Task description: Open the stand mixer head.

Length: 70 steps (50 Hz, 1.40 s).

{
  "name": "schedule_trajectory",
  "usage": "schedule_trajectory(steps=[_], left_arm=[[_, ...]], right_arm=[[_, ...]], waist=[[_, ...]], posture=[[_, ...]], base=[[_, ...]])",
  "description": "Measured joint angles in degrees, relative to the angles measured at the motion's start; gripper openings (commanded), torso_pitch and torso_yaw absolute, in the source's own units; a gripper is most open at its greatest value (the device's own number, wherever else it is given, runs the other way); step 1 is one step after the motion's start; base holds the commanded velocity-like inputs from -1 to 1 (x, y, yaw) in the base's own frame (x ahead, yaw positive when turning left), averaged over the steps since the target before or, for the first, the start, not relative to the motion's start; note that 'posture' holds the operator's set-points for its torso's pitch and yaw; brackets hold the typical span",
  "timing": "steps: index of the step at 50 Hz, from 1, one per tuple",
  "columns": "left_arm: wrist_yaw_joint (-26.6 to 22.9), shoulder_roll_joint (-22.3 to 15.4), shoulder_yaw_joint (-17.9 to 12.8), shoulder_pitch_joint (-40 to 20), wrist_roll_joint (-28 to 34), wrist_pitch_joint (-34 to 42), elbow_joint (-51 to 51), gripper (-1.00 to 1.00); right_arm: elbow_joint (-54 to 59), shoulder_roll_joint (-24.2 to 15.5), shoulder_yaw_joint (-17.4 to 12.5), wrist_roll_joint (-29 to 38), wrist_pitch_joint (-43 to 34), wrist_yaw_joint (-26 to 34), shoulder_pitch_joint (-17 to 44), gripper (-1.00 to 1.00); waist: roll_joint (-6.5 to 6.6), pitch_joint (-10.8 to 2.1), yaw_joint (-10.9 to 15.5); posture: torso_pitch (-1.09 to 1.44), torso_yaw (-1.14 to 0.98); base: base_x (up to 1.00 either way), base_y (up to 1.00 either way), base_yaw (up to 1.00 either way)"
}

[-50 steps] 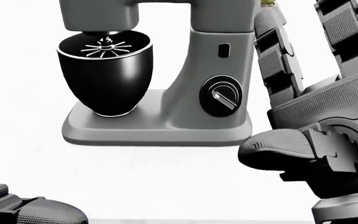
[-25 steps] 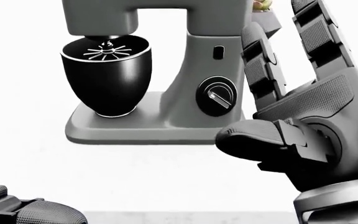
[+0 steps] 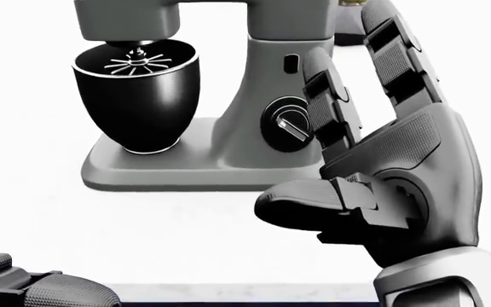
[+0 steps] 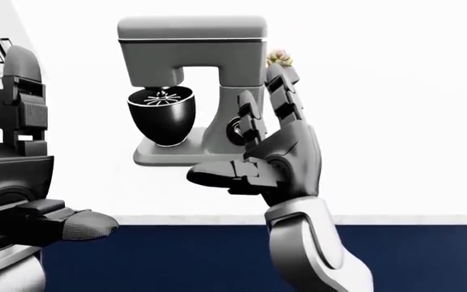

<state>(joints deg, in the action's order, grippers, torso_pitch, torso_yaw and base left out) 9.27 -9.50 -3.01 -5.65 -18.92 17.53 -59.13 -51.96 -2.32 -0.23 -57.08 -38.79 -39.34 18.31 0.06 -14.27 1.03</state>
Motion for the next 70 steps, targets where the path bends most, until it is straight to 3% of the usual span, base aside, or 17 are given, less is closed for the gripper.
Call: schedule_trajectory(steps=[21, 70], left_arm=[[-0.6, 0.6, -0.3, 0.0, 0.2, 0.3, 0.0, 1.00], [-1.1, 1.3, -0.2, 0.3, 0.7, 0.2, 0.0, 1.00]], right_arm=[[4.8, 1.5, 0.4, 3.7, 0.7, 3.5, 2.1, 1.00], [12.7, 3.8, 1.5, 12.6, 4.0, 12.4, -0.2, 1.00]], waist=[[0.12, -0.11, 0.1], [0.26, -0.20, 0.0]], posture=[[-0.33, 0.00], [-0.33, 0.00]], base=[[0.00, 0.00, 0.00], [0.00, 0.00, 0.00]])
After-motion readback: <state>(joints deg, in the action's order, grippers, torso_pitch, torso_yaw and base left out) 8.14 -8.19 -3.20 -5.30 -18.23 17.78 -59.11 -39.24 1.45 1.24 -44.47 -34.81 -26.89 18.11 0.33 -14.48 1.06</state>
